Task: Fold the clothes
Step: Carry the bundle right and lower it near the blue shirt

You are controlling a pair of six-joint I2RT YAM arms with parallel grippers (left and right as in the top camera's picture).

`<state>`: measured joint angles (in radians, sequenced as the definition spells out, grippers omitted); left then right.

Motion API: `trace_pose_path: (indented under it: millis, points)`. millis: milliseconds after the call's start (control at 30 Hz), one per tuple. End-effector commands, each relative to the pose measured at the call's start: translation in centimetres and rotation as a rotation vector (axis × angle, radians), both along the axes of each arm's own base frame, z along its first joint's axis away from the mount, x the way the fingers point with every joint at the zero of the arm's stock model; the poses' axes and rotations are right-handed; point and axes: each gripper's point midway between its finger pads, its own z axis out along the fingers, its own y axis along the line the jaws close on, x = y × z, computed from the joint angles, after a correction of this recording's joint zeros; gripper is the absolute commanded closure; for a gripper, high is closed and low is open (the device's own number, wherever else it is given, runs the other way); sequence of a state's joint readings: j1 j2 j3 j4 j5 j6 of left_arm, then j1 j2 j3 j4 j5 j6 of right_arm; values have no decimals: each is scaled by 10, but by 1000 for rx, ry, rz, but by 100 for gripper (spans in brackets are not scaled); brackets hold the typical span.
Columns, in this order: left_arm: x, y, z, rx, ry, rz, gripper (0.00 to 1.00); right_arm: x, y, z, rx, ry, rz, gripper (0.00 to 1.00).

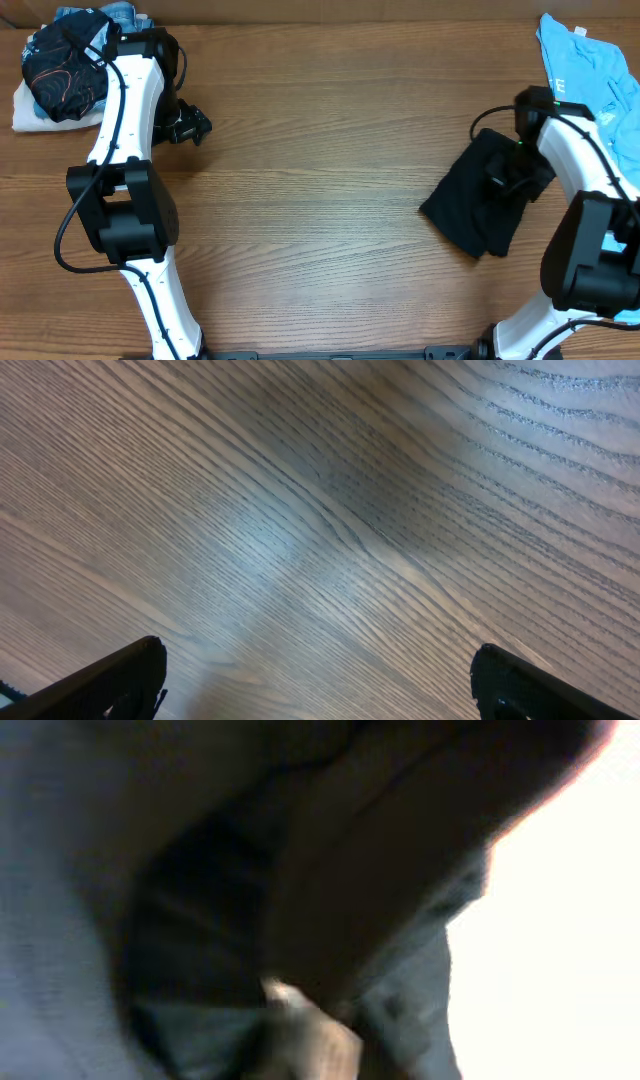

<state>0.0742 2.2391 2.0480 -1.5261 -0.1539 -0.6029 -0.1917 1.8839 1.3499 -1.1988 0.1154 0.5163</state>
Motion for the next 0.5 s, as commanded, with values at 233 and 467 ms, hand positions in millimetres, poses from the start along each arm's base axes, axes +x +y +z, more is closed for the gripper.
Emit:
trace_pose_path:
  millis: [233,467]
  points:
    - [-2,3,0,4,6,0,0,0,-21,66,-26,-26,-112,53]
    - [-2,3,0,5,6,0,0,3,5,120,85,-135,-52,18]
